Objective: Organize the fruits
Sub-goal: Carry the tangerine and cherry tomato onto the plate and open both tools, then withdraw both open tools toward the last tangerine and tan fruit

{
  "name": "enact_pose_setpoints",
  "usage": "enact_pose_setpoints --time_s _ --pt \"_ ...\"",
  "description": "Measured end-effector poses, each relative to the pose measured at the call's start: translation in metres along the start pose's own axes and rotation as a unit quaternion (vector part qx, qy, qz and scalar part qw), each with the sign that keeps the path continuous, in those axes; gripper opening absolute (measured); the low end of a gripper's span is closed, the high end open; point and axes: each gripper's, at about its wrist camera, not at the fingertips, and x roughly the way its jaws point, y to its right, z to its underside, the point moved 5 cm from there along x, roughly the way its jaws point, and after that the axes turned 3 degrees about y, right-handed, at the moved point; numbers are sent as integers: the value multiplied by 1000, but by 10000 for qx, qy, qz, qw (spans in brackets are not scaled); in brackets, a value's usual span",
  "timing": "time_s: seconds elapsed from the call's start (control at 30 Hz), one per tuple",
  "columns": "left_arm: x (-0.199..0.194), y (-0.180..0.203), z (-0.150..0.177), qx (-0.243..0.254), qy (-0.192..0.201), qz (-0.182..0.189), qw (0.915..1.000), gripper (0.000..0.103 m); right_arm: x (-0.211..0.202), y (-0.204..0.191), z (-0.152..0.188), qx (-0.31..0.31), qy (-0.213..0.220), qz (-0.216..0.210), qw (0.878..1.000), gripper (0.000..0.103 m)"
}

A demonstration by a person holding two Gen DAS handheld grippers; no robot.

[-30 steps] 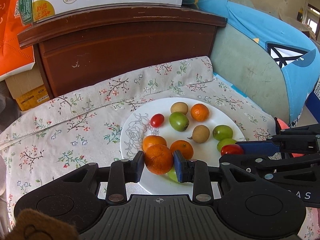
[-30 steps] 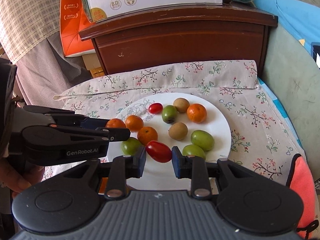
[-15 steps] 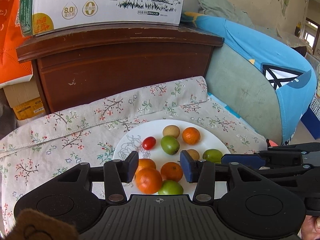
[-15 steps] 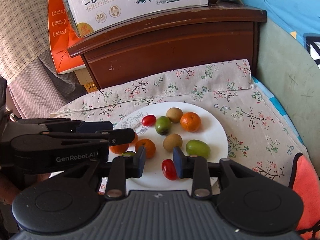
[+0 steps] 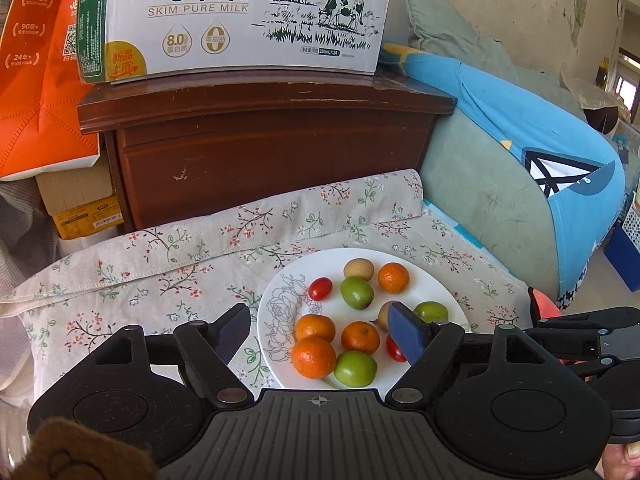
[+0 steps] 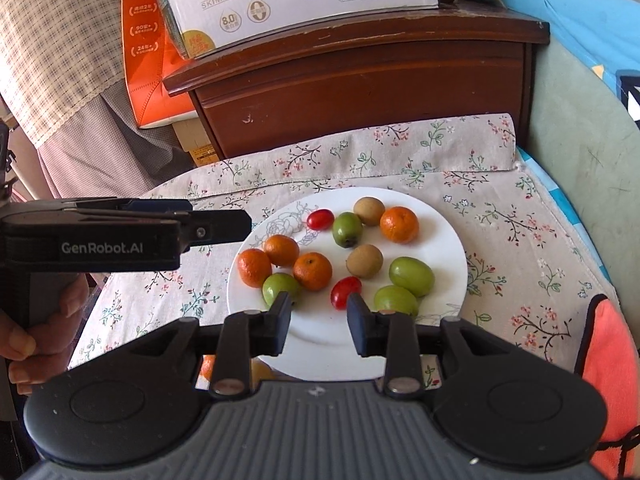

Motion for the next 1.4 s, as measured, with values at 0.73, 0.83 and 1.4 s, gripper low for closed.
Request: enact_pose_setpoints --time_s 0.73,0.83,1.4 --pt "-33 -19 57 815 -556 -92 9951 83 17 -35 37 -329 -787 -550 9948 35" --pt "-32 -16 63 1002 -630 -25 9930 83 22 -35 39 -306 -868 -504 9945 35" --pt "-23 13 85 1894 -771 357 9782 83 34 -35 41 -227 -924 -360 9948 28"
